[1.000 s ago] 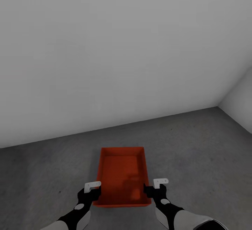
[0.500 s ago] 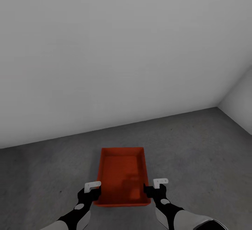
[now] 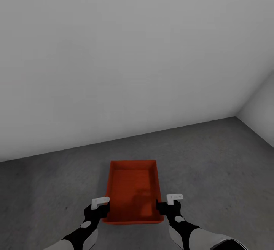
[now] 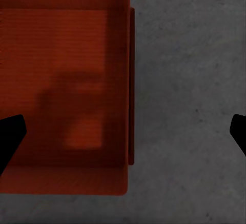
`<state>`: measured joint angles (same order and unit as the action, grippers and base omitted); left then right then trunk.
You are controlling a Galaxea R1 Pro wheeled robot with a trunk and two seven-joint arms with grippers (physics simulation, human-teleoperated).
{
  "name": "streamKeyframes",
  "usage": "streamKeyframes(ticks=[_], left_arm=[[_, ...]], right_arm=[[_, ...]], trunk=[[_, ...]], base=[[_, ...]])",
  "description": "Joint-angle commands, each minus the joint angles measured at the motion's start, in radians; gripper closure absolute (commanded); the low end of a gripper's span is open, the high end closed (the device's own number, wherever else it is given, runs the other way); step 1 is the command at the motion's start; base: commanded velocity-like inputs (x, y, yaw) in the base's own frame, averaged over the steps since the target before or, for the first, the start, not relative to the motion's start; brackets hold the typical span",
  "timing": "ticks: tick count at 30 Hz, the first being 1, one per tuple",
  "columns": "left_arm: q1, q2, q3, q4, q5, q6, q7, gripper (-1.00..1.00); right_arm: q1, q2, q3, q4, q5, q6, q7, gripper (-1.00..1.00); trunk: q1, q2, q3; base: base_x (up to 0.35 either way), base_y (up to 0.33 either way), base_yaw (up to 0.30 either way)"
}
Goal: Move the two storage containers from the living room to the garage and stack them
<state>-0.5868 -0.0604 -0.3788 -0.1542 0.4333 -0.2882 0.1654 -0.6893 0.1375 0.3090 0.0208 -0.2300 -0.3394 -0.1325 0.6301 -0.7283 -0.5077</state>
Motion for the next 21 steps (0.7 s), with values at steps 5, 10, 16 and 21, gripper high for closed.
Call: streamKeyframes(ticks=[5, 10, 16, 21], left_arm=[[-0.001, -0.002, -0.009, 0.004, 0.005, -0.003, 0.013, -1.00], [-0.001, -0.002, -0.008, 0.004, 0.007, -0.003, 0.016, -1.00], [-0.001, -0.001, -0.008, 0.004, 0.007, -0.003, 0.016, -1.00], [-0.001, 0.000, -0.008, 0.003, 0.007, -0.003, 0.016, -1.00]], right_arm=[[-0.001, 0.001, 0.009, 0.002, -0.008, -0.004, -0.002, -1.00], [-0.001, 0.001, 0.009, 0.002, -0.009, -0.004, -0.002, -1.00], [-0.001, 0.000, 0.009, 0.002, -0.009, -0.004, -0.002, -1.00], [-0.001, 0.001, 0.009, 0.002, -0.008, -0.004, -0.002, -1.00]], trunk=[[0.000, -0.001, -0.001], [0.000, -0.001, -0.001], [0.000, -0.001, -0.001], [0.000, -0.001, -0.001]], base=[[-0.057, 0.000, 0.000], [-0.278, 0.000, 0.000], [-0.338, 0.000, 0.000], [-0.347, 0.000, 0.000]])
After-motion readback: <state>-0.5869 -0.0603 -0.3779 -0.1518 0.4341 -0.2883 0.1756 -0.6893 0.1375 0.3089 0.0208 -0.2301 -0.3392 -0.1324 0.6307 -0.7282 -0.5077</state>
